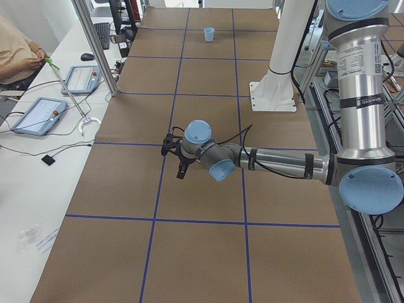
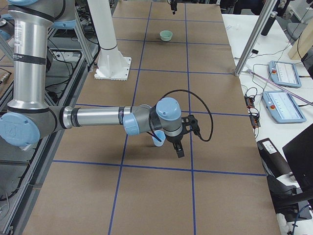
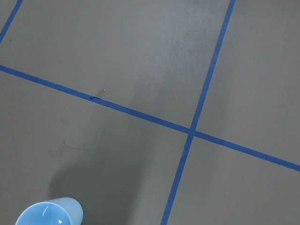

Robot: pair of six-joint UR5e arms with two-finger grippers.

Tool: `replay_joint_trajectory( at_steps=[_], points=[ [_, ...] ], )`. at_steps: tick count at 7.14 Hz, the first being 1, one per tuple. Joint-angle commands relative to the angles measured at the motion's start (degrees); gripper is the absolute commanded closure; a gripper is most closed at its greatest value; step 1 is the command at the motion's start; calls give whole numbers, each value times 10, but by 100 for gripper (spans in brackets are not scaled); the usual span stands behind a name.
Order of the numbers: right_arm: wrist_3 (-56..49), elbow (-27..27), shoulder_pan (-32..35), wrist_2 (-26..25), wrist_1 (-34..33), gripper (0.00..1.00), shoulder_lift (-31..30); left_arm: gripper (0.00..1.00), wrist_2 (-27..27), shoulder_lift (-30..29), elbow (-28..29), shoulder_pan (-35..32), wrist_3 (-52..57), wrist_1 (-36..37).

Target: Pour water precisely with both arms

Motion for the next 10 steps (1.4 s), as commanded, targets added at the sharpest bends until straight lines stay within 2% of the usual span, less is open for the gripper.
replay_joint_trajectory(
  at_steps=[1,3,4,5,7,8,9,10],
  points=[
    [-1,2,0,0,1,0,-10,0,62,2,-3,96,-77,-20],
    [0,1,0,-1,0,0,-11,0,135,2,-15,181,-141,-19],
    [-1,0,0,-1,0,0,-11,0,152,1,-15,202,-155,-19],
    [-1,0,0,-1,0,0,-11,6,169,-2,-14,217,-165,-19],
    [-1,1,0,-1,1,0,-12,41,172,-5,-13,231,-167,-18],
    [-2,1,0,-1,1,0,-13,64,172,-17,-12,241,-183,-17],
    [-1,0,0,-1,1,0,-13,100,172,-18,-12,242,-184,-17],
    [-1,0,0,-1,0,0,-12,100,172,-20,-12,242,-184,-17]
  ],
)
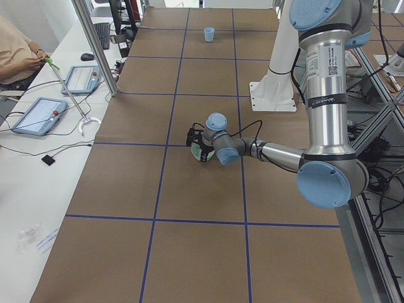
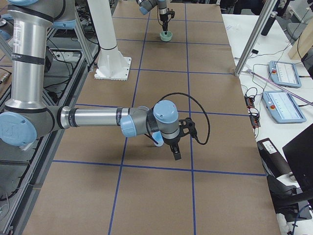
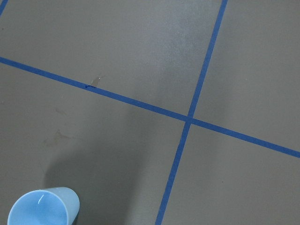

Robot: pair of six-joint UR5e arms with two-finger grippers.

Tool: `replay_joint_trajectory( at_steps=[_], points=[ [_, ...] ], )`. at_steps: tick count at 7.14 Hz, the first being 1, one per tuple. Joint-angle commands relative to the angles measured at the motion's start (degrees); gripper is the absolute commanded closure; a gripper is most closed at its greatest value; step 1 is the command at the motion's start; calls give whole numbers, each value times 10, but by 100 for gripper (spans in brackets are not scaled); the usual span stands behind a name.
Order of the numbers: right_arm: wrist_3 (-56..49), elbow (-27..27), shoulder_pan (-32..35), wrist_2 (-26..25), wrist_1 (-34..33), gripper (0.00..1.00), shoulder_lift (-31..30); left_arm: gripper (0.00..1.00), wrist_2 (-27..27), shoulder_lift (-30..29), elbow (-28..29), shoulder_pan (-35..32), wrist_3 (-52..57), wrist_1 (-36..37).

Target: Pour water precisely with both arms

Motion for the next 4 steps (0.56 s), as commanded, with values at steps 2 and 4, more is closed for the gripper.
replay_joint_trajectory(
  at_steps=[2,4],
  points=[
    [0,0,0,0,-1,0,1,100,-7,-13,-19,1,-2,4],
    [0,0,0,0,-1,0,1,100,-17,-94,-41,1,-7,102]
  ],
)
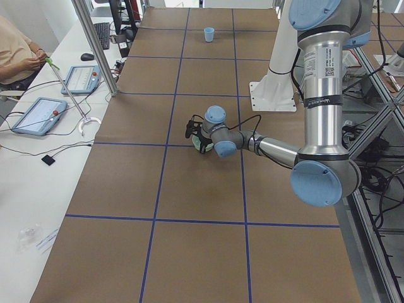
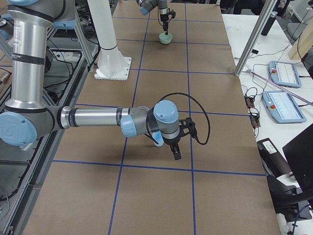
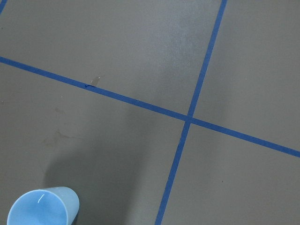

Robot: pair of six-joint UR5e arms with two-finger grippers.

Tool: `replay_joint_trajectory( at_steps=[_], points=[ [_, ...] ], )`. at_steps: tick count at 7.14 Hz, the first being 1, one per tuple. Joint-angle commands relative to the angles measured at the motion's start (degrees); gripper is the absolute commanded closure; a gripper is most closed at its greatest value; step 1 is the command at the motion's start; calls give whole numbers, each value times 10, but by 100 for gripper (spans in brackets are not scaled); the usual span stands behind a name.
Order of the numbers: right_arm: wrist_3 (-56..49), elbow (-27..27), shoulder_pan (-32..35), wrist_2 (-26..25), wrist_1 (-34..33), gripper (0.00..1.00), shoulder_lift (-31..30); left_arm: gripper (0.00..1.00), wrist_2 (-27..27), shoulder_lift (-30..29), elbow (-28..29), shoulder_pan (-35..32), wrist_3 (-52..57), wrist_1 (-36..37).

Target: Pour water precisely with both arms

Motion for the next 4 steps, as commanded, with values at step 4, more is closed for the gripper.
replay_joint_trajectory(
  at_steps=[4],
  points=[
    [1,0,0,0,0,0,-1,100,5,-315,110,40,-85,199]
  ],
)
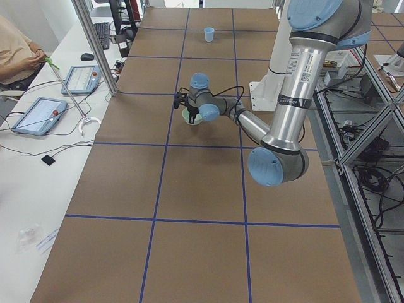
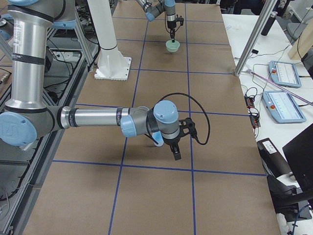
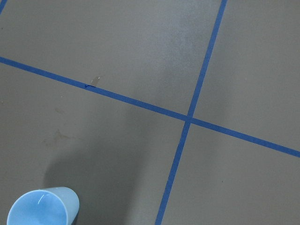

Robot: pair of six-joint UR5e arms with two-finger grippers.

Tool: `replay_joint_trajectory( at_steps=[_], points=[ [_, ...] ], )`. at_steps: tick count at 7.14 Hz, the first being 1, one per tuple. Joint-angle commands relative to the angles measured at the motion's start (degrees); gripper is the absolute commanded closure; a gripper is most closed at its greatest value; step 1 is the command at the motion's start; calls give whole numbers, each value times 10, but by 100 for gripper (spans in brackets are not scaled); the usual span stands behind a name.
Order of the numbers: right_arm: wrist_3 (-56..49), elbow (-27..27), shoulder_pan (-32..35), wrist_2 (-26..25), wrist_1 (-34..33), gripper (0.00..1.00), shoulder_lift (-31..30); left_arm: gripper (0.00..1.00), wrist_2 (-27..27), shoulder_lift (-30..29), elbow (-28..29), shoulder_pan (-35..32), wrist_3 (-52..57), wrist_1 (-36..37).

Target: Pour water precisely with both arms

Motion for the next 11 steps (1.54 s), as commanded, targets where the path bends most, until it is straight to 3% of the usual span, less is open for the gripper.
replay_joint_trajectory(
  at_steps=[1,2,4,5,6,8,10,11],
  points=[
    [0,0,0,1,0,0,0,100,17,-150,112,40,-60,10],
    [0,0,0,0,0,0,0,100,26,-197,156,54,-70,10],
    [1,0,0,0,0,0,0,100,29,-217,172,65,-71,10],
    [1,0,0,0,-1,0,0,46,29,-216,173,67,-70,10],
    [1,0,0,0,-1,0,0,2,46,-216,171,68,-71,10],
    [2,0,0,-1,0,0,0,0,49,-211,133,57,-69,26],
    [92,20,-3,2,0,0,6,0,-1,-192,-31,7,11,264],
    [116,42,-6,6,-2,0,2,0,-2,-138,-117,-12,65,316]
  ],
)
